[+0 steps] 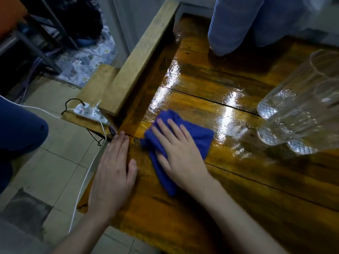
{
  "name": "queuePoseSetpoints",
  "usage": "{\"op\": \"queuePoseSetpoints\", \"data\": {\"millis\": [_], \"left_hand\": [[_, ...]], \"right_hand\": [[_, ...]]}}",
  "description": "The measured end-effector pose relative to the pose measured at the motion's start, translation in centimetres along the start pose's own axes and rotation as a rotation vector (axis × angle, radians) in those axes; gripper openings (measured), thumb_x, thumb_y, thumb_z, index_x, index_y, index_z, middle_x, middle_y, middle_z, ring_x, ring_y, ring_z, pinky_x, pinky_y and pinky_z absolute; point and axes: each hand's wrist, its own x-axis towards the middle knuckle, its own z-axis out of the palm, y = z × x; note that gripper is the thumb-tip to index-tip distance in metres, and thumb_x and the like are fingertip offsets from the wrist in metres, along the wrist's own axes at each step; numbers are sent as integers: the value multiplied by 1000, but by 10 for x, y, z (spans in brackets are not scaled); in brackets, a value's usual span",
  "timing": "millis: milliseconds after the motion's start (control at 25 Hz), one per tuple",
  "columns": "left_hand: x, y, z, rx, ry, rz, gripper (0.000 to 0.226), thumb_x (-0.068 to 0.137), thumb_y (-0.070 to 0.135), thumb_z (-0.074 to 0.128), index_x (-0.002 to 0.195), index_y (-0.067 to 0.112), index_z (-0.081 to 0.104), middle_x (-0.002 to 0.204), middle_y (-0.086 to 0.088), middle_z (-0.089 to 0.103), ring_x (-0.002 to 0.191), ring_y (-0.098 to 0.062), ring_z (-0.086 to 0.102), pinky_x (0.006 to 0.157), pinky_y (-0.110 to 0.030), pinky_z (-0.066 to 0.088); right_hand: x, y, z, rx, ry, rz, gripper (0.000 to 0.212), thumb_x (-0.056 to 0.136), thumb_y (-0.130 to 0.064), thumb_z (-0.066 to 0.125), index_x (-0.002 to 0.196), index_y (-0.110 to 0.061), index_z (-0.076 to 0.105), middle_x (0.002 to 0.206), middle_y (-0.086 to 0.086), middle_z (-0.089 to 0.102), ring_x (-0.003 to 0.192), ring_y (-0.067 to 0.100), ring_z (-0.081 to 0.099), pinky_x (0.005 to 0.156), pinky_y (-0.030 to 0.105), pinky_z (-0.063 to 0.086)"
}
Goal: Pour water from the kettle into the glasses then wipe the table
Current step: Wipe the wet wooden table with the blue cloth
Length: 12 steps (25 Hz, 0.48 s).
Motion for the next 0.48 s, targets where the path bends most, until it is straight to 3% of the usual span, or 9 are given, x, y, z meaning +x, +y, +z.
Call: {"op": "queuePoseSetpoints", "data": {"millis": [240, 360, 480], "left_hand": [[1, 1, -2, -26, 8, 14, 60, 96, 36, 28, 149, 10, 27, 158, -3, 23, 145, -14, 20, 116, -34, 17], [1, 1, -2, -22, 13, 18, 60, 95, 36, 29, 149, 9, 29, 158, -4, 25, 145, -15, 21, 117, -34, 18], [1, -1, -2, -19, 25, 15, 58, 96, 35, 31, 148, 11, 30, 157, -3, 26, 145, -15, 21, 117, -31, 16]], "right_hand": [[-105, 50, -3, -95, 43, 208, 63, 98, -51, 27, 154, -24, 25, 163, -1, 20, 151, 20, 14, 118, 43, 14], [-77, 66, -10, -86, 79, 344, 63, 97, -50, 21, 155, -26, 18, 164, -1, 13, 151, 19, 7, 121, 43, 9], [-19, 43, -7, -96, 134, 436, 67, 93, -48, 18, 155, -23, 22, 164, 4, 15, 151, 24, 10, 121, 50, 10]]}}
